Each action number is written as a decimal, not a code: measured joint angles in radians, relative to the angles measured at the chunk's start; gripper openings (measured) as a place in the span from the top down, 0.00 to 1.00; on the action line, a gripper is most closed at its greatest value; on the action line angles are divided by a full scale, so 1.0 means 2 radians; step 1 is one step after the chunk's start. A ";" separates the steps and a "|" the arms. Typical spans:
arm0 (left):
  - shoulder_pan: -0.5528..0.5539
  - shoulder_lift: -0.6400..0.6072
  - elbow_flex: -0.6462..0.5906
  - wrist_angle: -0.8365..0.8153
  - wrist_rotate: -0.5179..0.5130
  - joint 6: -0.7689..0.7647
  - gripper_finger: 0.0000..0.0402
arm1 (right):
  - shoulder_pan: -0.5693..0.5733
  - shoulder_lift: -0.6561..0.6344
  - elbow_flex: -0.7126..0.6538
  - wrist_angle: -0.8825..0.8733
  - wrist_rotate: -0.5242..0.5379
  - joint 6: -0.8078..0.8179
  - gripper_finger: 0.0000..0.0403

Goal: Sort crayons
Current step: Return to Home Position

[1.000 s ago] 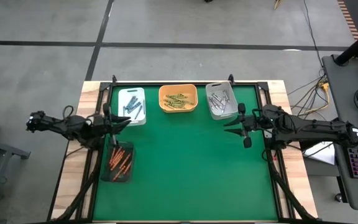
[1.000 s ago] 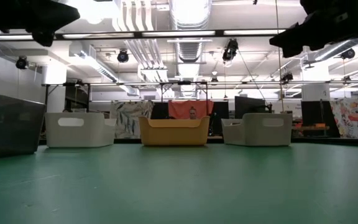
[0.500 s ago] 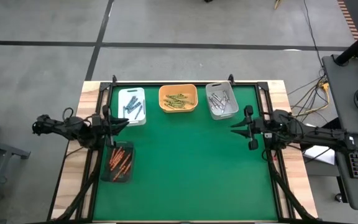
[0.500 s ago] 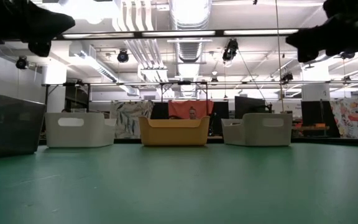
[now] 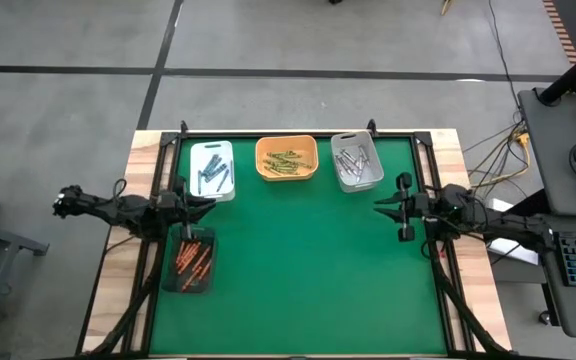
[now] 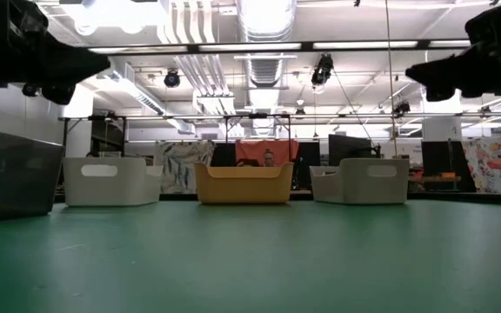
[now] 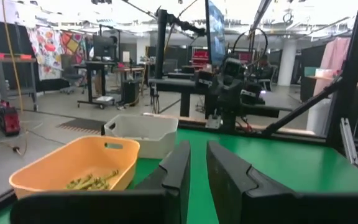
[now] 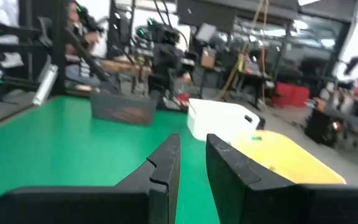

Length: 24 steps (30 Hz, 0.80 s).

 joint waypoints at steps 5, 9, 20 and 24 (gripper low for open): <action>0.000 0.002 -0.013 -0.009 -0.020 -0.024 0.91 | 0.000 0.000 0.000 -0.002 0.019 -0.006 0.83; 0.000 0.008 -0.013 -0.009 -0.037 -0.060 0.91 | 0.000 0.005 0.000 -0.005 0.040 -0.014 0.83; 0.000 0.036 -0.009 -0.013 -0.040 -0.060 0.91 | 0.000 0.025 0.000 -0.015 0.043 -0.013 0.83; 0.000 0.042 -0.009 -0.013 -0.040 -0.060 0.91 | 0.000 0.024 0.000 -0.015 0.043 -0.013 0.83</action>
